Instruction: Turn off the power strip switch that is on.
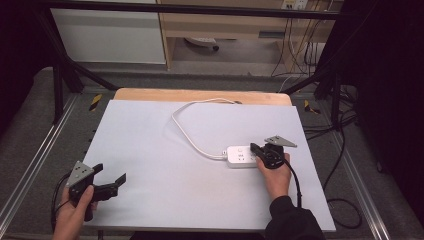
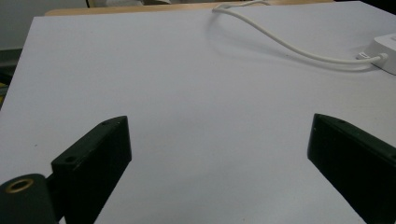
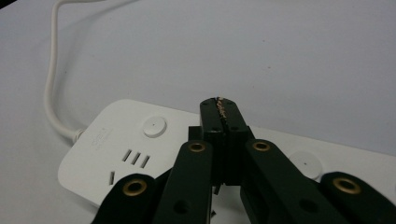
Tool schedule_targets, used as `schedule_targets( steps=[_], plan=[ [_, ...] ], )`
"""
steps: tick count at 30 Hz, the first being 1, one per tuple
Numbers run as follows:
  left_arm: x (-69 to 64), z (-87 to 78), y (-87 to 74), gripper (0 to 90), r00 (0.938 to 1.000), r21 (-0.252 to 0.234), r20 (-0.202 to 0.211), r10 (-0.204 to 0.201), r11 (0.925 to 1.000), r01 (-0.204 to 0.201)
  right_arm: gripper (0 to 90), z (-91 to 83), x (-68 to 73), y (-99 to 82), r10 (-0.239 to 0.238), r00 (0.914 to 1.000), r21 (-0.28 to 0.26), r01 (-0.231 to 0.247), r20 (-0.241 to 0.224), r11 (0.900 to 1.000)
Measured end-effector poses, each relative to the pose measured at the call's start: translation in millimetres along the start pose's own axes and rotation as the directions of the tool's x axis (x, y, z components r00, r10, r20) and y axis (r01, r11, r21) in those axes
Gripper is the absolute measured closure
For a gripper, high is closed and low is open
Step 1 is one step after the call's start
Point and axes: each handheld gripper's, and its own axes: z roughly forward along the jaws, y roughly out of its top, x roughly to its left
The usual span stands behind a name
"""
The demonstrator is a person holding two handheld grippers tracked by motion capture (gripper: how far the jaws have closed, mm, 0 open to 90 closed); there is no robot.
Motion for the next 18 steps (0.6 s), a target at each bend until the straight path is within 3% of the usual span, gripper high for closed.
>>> schedule_targets(
  steps=[5, 18],
  plan=[
    [-0.1, -0.6, 0.3, 6.0, 1.0000, -0.007, 0.001, 0.000, 1.0000, 0.000, 90.0, -1.8, -1.4, 0.4, -0.008, 0.9998, 0.000, 0.008, 0.017, 1.0000],
    [-0.1, -0.1, -0.1, 6.0, 1.0000, 0.000, -0.004, -0.004, 1.0000, 0.004, 90.0, -6.1, -2.0, 3.8, 0.005, 1.0000, -0.020, -0.005, 0.008, 0.9998]
  ],
)
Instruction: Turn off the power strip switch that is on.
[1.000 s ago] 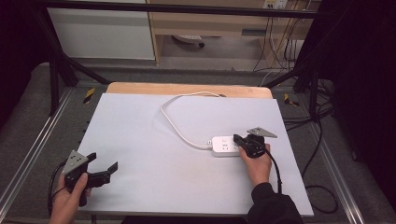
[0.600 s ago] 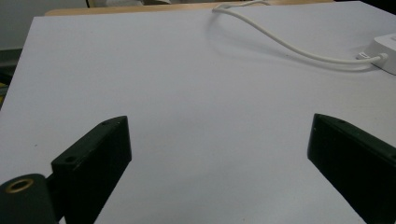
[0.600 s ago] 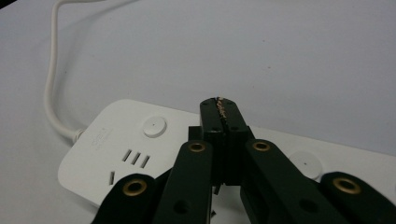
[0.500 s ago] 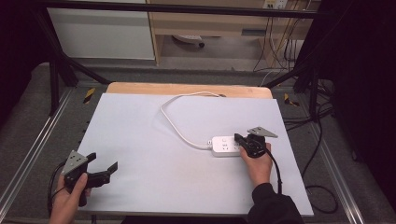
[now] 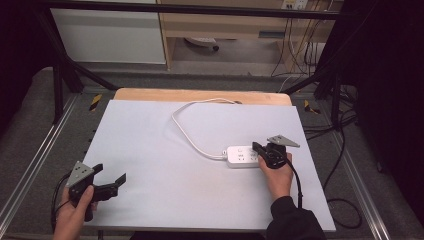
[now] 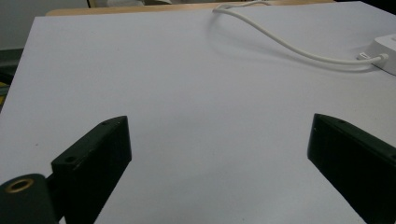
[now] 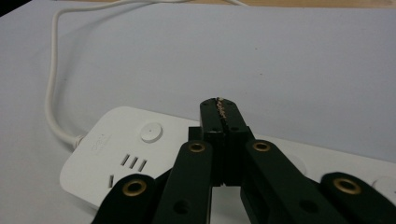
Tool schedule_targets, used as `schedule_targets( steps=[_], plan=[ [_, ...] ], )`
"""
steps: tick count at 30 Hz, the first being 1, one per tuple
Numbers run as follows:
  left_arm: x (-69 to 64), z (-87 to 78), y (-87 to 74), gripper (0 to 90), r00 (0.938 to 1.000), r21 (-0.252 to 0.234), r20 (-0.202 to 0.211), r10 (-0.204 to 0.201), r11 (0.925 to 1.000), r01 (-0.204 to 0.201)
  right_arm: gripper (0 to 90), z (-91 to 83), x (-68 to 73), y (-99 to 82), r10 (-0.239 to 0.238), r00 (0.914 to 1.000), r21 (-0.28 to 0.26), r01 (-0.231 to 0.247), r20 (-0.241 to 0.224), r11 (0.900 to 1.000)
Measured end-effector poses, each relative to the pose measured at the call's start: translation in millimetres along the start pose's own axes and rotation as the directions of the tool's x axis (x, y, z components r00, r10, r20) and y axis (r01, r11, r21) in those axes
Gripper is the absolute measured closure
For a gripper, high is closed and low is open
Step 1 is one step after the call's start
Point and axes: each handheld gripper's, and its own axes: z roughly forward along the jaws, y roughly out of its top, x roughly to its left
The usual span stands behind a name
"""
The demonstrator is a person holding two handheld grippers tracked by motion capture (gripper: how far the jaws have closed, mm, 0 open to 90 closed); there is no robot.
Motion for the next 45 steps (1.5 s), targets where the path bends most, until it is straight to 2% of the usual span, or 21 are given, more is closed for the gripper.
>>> schedule_targets(
  steps=[5, 18, 27, 42, 45],
  plan=[
    [0.8, -0.1, -0.2, 6.0, 1.0000, 0.000, -0.002, -0.002, 1.0000, 0.002, 87.3, -1.6, 2.4, 3.0, -0.002, 1.0000, 0.006, 0.002, -0.009, 1.0000],
    [0.7, 0.6, -0.7, 6.1, 1.0000, 0.006, -0.005, -0.005, 1.0000, 0.005, 77.1, -9.1, 5.3, 10.2, -0.024, 0.9996, -0.036, 0.023, -0.012, 0.9991],
    [0.6, 0.6, -0.9, 6.1, 1.0000, 0.008, -0.004, -0.003, 1.0000, 0.003, 64.0, -10.3, 8.3, 10.9, -0.039, 0.9991, -0.068, 0.038, -0.016, 0.9970],
    [0.9, 0.2, -0.8, 6.2, 1.0000, 0.005, -0.002, -0.005, 1.0000, 0.005, 37.0, -17.2, 9.2, 16.3, -0.008, 0.9995, -0.111, 0.004, -0.032, 0.9938],
    [0.8, 0.2, -0.9, 6.2, 1.0000, 0.003, -0.002, -0.007, 1.0000, 0.007, 32.9, -18.8, 9.1, 16.9, -0.019, 0.9991, -0.121, 0.014, -0.037, 0.9925]
  ],
)
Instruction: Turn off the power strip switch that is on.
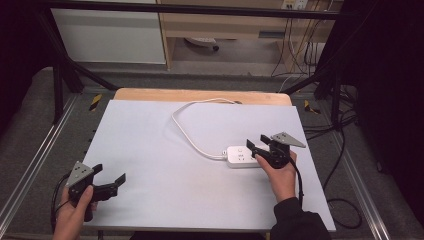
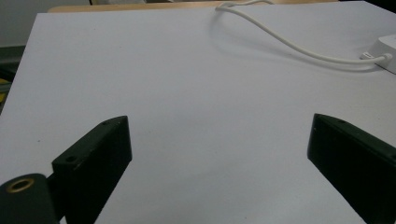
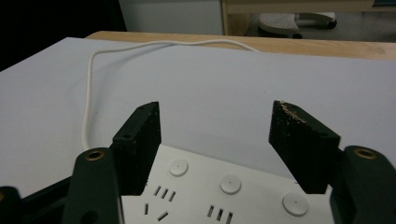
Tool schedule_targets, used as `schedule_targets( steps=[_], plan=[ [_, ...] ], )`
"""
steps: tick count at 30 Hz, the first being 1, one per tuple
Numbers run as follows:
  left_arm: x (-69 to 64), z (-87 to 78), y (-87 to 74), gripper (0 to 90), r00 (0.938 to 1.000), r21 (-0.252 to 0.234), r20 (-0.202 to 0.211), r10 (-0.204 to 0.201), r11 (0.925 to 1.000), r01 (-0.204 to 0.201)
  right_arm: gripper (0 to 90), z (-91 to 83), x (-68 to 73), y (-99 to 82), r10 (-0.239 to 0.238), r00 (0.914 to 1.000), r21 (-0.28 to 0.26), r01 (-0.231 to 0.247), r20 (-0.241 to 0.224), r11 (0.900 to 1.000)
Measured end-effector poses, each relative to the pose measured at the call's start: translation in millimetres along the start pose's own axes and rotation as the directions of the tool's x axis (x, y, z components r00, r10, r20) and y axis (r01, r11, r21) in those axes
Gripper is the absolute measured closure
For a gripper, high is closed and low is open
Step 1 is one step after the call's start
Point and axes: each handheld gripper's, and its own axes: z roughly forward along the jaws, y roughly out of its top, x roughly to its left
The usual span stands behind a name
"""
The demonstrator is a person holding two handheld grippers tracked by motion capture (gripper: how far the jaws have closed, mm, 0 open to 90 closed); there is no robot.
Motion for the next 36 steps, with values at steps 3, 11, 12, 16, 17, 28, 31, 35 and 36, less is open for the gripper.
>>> schedule_targets(
  steps=[3, 11, 12, 16, 17, 28, 31, 35, 36],
  plan=[
    [0.0, -0.2, 0.0, 6.2, 1.0000, 0.000, -0.001, 0.000, 1.0000, 0.000, 27.2, -1.2, -0.4, 0.9, 0.009, 1.0000, -0.004, -0.009, -0.003, 0.9999],
    [0.3, -0.4, 0.0, 6.2, 1.0000, -0.003, -0.001, -0.001, 1.0000, 0.001, 9.4, -1.8, 2.2, 9.1, 0.019, 0.9998, 0.052, -0.020, 0.010, 0.9984],
    [0.3, -0.5, 0.0, 6.1, 1.0000, -0.003, -0.001, -0.001, 1.0000, 0.001, 6.7, -2.3, 3.3, 10.1, 0.017, 0.9997, 0.051, -0.018, 0.017, 0.9985],
    [0.4, -0.9, 0.1, 6.1, 1.0000, -0.005, 0.000, -0.002, 1.0000, 0.002, 3.7, -4.9, 8.5, 11.4, -0.011, 0.9989, 0.036, 0.009, 0.047, 0.9993],
    [0.4, -0.9, 0.1, 6.2, 1.0000, -0.005, 0.000, -0.002, 1.0000, 0.002, 3.4, -5.8, 9.6, 11.7, -0.020, 0.9985, 0.037, 0.018, 0.051, 0.9992],
    [1.2, -1.5, 0.4, 6.1, 1.0000, -0.007, 0.000, 0.001, 1.0000, -0.001, 3.1, -14.0, 17.9, 14.4, -0.059, 0.9974, -0.015, 0.059, 0.042, 0.9981],
    [1.1, -1.8, 0.6, 6.1, 1.0000, -0.011, 0.001, 0.002, 0.9999, -0.002, 2.4, -17.0, 19.3, 15.8, -0.049, 0.9981, -0.022, 0.050, 0.038, 0.9985],
    [1.2, -2.3, 0.7, 6.1, 1.0000, -0.013, 0.002, 0.005, 0.9999, -0.005, 1.7, -22.2, 21.2, 16.8, -0.051, 0.9980, -0.025, 0.052, 0.038, 0.9984],
    [1.3, -2.3, 0.7, 6.1, 1.0000, -0.014, 0.001, 0.004, 0.9999, -0.004, 1.7, -24.0, 21.8, 17.0, -0.050, 0.9979, -0.026, 0.051, 0.041, 0.9983]
  ],
)
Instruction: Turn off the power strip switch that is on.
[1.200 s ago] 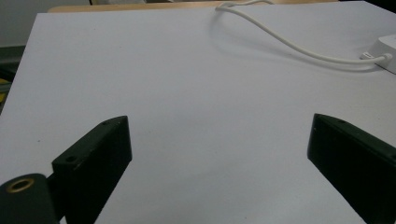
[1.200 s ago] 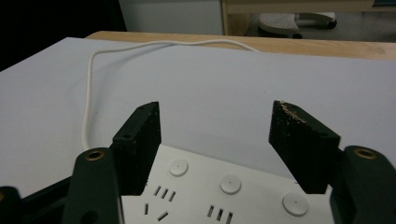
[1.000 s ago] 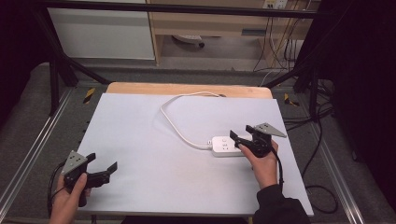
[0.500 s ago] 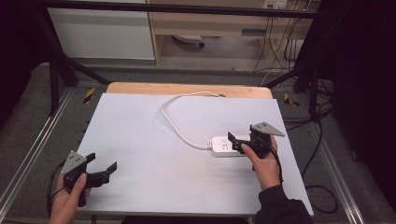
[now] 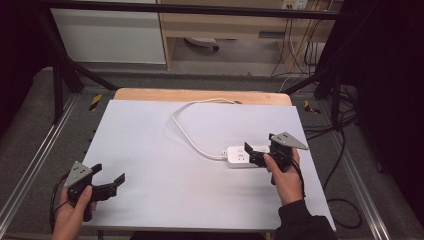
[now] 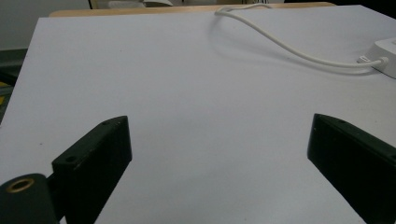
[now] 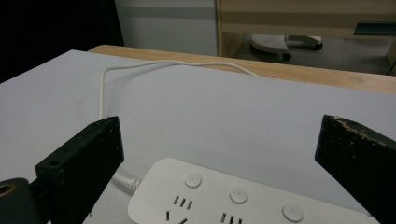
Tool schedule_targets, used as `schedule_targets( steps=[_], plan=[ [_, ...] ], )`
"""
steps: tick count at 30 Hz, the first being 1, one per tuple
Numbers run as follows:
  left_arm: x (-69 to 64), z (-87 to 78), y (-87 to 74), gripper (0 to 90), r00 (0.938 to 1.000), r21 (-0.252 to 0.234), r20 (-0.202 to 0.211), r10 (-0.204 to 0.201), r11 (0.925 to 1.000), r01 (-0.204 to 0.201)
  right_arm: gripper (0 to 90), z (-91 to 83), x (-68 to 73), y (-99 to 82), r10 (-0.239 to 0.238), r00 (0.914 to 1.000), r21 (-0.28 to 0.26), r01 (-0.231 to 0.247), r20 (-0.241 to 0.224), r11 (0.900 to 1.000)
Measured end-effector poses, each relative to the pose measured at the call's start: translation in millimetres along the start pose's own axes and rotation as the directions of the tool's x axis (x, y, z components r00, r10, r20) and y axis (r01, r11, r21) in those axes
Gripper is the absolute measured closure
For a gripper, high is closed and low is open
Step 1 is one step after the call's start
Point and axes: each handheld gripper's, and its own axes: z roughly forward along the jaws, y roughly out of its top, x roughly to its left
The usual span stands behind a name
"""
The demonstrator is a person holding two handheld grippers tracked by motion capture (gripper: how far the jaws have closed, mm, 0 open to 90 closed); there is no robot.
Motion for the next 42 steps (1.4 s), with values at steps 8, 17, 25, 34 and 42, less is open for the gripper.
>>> schedule_targets(
  steps=[8, 17, 25, 34, 42],
  plan=[
    [-0.4, -0.5, 0.1, 6.1, 1.0000, -0.003, 0.001, -0.002, 1.0000, 0.002, 1.5, -14.5, -3.9, 2.0, -0.002, 0.9998, -0.026, 0.002, 0.018, 0.9997],
    [-0.1, -1.0, 0.3, 6.1, 1.0000, -0.007, 0.004, -0.001, 1.0000, 0.001, 1.4, -31.5, -11.4, 0.3, 0.009, 0.9991, -0.056, -0.007, 0.041, 0.9984],
    [-0.3, -1.3, 0.6, 6.1, 1.0000, -0.008, 0.004, 0.006, 0.9999, -0.006, 1.5, -46.0, -24.0, -5.0, 0.032, 0.9969, -0.063, -0.027, 0.072, 0.9977],
    [-0.3, -2.2, 1.0, 6.1, 0.9999, -0.013, 0.005, 0.010, 0.9999, -0.010, 1.5, -67.8, -39.3, -16.6, 0.055, 0.9926, -0.063, -0.049, 0.108, 0.9968],
    [-0.7, -2.2, 1.1, 6.0, 0.9999, -0.016, 0.006, 0.009, 0.9998, -0.009, 1.3, -83.7, -55.4, -30.3, 0.073, 0.9873, -0.052, -0.066, 0.141, 0.9964]
  ],
)
